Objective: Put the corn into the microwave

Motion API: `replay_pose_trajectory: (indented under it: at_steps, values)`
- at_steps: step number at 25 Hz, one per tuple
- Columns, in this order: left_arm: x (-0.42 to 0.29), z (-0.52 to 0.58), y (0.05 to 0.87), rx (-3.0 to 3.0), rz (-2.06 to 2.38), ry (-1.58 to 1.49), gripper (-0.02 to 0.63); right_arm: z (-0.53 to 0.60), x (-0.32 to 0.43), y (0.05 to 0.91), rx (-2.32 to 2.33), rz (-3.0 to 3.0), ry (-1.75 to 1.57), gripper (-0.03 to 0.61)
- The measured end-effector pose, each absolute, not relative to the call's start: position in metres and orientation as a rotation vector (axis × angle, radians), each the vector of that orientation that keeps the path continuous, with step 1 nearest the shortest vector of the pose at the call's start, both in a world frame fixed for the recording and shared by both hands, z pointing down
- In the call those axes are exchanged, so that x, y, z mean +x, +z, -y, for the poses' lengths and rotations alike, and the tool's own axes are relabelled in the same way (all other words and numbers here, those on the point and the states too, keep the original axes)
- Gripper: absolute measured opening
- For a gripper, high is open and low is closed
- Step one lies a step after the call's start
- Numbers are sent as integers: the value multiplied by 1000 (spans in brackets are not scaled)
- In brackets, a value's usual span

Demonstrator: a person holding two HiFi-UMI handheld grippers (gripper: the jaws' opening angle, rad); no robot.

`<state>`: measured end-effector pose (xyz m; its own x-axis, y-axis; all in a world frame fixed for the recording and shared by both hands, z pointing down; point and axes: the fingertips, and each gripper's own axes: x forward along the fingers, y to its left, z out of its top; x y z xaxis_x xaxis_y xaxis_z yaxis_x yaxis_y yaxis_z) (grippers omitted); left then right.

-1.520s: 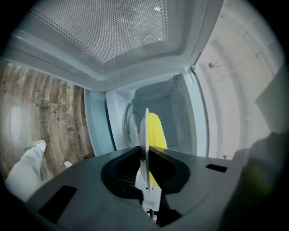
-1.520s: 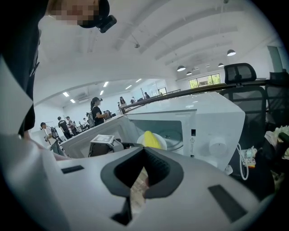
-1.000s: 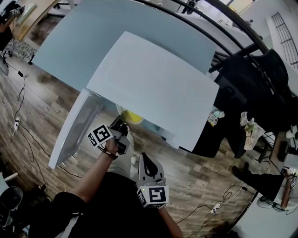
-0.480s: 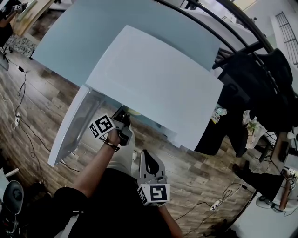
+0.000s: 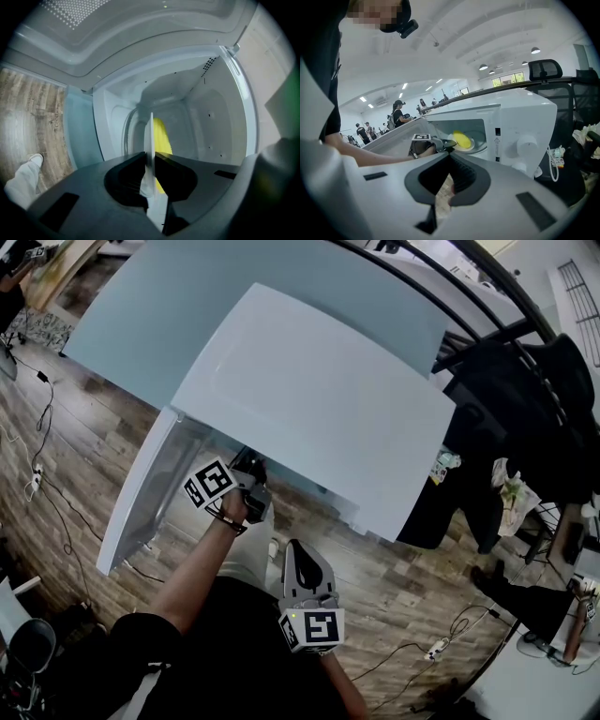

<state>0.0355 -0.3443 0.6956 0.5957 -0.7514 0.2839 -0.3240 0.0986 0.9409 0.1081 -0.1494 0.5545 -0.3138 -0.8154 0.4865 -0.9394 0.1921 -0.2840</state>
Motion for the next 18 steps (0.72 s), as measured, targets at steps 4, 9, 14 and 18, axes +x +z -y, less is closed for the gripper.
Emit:
replay_pose_trajectory:
  at_steps: [4,9,14,18]
  values:
    - [35,346,699,1493,960,-397,48,149,105,556,1682,2236,803,8]
    - [37,348,696,1525,968,-381,49,149,104,559,1686,2225,819,8]
    - [39,349,694,1553,982,-358,51,152,103,559,1690,2221,823,8]
    - [43,346,695,1628,1014,-268,55,151,102,560,1693,2219,831,8]
